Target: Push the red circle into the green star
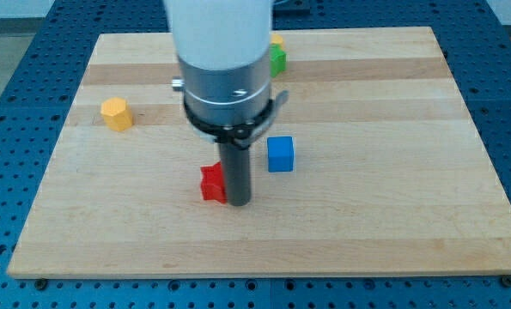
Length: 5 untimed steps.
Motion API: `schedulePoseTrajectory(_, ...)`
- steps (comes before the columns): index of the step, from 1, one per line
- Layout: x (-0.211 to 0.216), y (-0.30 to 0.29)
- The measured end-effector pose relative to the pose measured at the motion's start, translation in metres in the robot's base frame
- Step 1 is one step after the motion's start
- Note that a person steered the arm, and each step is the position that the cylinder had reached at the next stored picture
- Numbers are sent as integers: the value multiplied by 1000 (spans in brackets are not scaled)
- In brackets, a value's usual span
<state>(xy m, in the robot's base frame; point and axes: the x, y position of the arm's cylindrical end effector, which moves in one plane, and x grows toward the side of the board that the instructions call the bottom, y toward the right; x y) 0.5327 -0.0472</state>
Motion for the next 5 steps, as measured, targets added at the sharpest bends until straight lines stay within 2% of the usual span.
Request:
schedulePoseTrajectory(2,12,-37)
schedulePoseTrajectory(3,12,-80)
schedulePoseTrajectory(4,-12,-113)
schedulePoseTrajectory(5,-81,-114)
